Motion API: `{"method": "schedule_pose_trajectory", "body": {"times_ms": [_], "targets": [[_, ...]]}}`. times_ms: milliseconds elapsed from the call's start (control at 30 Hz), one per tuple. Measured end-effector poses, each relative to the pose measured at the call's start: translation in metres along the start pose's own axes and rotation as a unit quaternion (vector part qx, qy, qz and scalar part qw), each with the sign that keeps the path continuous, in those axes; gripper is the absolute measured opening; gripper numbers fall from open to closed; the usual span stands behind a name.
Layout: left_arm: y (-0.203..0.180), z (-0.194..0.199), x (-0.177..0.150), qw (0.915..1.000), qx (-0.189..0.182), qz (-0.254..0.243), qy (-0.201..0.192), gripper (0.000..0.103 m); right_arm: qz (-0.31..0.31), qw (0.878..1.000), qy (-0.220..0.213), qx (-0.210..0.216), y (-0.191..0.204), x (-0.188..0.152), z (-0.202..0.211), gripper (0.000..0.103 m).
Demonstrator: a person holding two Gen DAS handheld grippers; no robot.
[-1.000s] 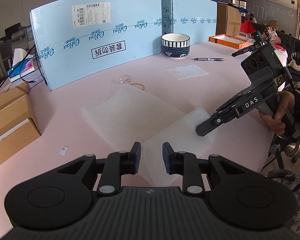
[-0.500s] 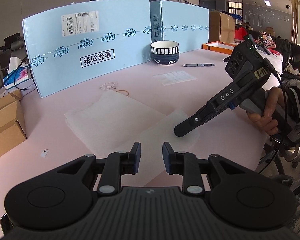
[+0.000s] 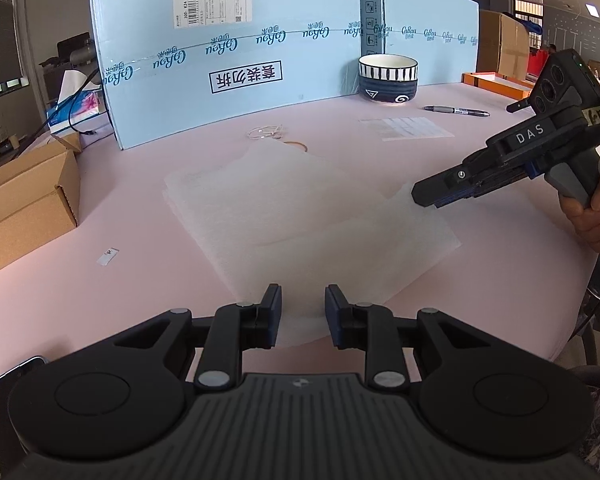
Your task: Fold shopping bag
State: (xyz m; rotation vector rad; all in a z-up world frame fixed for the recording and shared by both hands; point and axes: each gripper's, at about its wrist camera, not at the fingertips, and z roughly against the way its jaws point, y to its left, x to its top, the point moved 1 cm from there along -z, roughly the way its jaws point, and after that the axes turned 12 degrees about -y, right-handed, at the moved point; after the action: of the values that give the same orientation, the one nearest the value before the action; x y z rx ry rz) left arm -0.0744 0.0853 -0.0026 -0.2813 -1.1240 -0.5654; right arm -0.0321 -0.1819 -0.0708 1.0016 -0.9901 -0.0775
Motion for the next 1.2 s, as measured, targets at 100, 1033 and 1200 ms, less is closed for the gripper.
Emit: {"method": "schedule_pose_trajectory", "body": {"times_ms": [100, 1033, 1200], "targets": [[-0.005, 0.011, 0.006, 0.9998, 0.01, -0.007, -0.019, 0.022, 0.019, 1.0, -0.01, -0.006, 0.004, 0.004, 0.003, 0.022], [-0.011, -0.023, -0.008, 0.9967, 0.041, 0.052, -0.047, 0.021, 0.018, 0.997, 0.053, 0.06, 0.026, -0.027, -0.029, 0.025], [-0.009, -0.018, -0.012, 0.996, 0.051, 0.053, -0.052, 0.021, 0.026, 0.998, 0.046, 0.047, 0.023, -0.024, -0.022, 0.025]]}}
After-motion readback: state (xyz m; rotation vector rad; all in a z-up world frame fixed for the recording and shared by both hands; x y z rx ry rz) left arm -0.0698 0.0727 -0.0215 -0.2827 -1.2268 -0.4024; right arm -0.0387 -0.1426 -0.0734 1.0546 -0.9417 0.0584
